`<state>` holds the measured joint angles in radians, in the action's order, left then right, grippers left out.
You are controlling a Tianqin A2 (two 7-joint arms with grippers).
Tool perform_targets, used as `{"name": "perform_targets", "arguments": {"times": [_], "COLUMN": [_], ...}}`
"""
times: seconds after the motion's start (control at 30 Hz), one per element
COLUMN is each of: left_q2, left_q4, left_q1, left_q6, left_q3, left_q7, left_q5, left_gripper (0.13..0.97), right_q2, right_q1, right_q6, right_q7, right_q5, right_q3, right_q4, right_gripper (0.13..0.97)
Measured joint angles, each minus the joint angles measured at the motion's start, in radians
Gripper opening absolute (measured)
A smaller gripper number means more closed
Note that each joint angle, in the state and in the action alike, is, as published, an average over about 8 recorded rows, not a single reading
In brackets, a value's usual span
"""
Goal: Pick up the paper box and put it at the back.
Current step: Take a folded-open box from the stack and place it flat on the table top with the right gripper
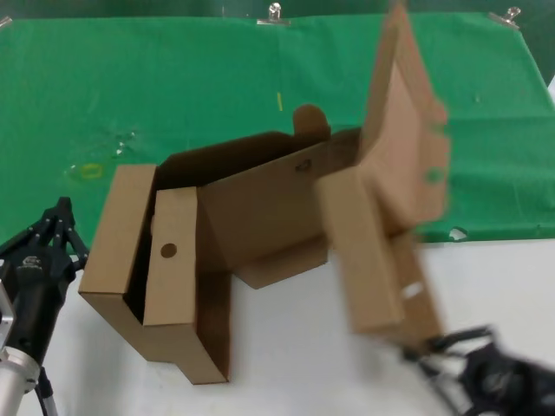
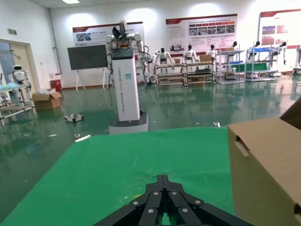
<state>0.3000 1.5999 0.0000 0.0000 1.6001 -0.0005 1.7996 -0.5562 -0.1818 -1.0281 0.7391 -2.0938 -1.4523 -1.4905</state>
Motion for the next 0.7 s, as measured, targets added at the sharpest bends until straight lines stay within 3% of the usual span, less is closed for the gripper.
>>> {"name": "perform_targets", "arguments": {"times": [0.13,0.27,0.5,0.7], "left_q2": [0.0,0.0,0.0,0.0], "left_q4": [0.0,0.0,0.0,0.0], "left_q1": [0.0,0.0,0.0,0.0], "left_q6": [0.0,0.0,0.0,0.0], "left_q3": [0.0,0.0,0.0,0.0], "left_q7": [0.0,0.0,0.0,0.0], "left_q5": [0.0,0.0,0.0,0.0], "left_gripper": [0.143,0.143,0.143,0.143], "right_q2": [-0.047,-0.067,-0.077,-0.095], "right_q1": [0.018,0.123,0.366,0.503], "right_q6": [0.087,0.213,0.389,0.458], "right_q7": [0.005,0.03,0.086,0.077], "right_q5": [0.026,0.099,0.285,0.44], "right_q3": [0.091,0.104,-0.019,-0.162], "right_q4": [0.018,0.105,0.309,0.422], "right_gripper": [0.15,0.149,0.149,0.148]}}
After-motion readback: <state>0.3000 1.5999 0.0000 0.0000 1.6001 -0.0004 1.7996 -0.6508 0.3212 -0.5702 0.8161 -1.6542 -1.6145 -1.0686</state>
